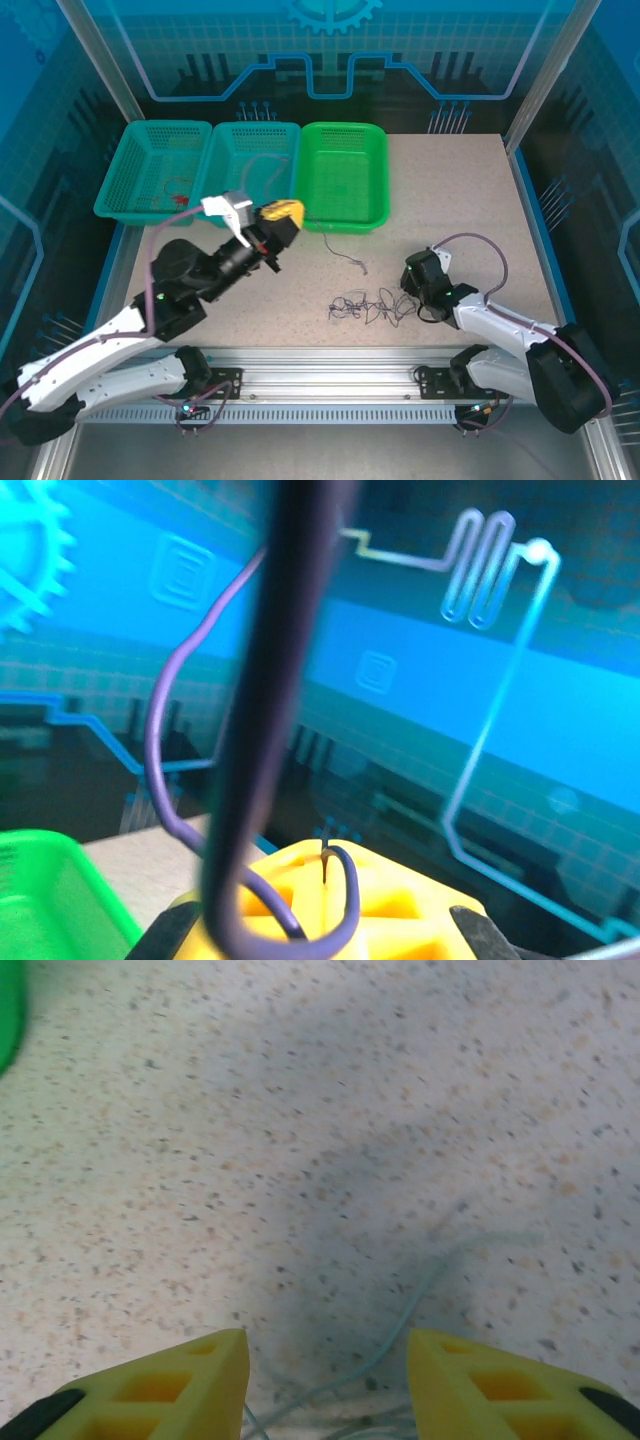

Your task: Untangle the cables

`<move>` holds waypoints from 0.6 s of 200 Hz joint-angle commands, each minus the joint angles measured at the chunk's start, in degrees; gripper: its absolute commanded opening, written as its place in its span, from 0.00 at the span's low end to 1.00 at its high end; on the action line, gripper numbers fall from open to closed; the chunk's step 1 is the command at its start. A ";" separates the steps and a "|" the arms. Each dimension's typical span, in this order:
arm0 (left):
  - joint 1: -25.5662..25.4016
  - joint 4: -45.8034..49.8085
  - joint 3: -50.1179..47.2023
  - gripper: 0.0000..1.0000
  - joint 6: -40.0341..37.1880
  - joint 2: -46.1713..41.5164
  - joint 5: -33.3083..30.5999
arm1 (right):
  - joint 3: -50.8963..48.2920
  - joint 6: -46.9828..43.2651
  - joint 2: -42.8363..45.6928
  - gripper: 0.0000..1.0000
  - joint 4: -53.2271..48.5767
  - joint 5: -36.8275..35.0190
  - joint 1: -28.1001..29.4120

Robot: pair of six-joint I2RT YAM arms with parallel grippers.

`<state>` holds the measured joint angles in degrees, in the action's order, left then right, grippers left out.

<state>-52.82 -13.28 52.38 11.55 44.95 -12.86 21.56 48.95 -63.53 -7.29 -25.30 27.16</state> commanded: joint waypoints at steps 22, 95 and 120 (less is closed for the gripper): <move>4.02 13.09 1.16 0.00 -3.83 -7.34 -14.28 | -1.72 2.72 6.70 0.48 -4.08 3.72 -5.85; 11.03 23.87 10.12 0.00 -12.26 -5.16 -16.55 | 6.91 -6.27 23.58 0.85 -17.67 20.39 -7.36; 18.64 26.03 16.50 0.00 -12.91 0.10 -11.14 | 13.00 -7.26 27.62 0.92 -22.09 25.79 -7.29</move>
<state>-39.66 9.56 62.92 2.04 41.36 -27.00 28.25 44.12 -39.35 -22.57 -7.29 20.56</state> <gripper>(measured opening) 0.062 0.897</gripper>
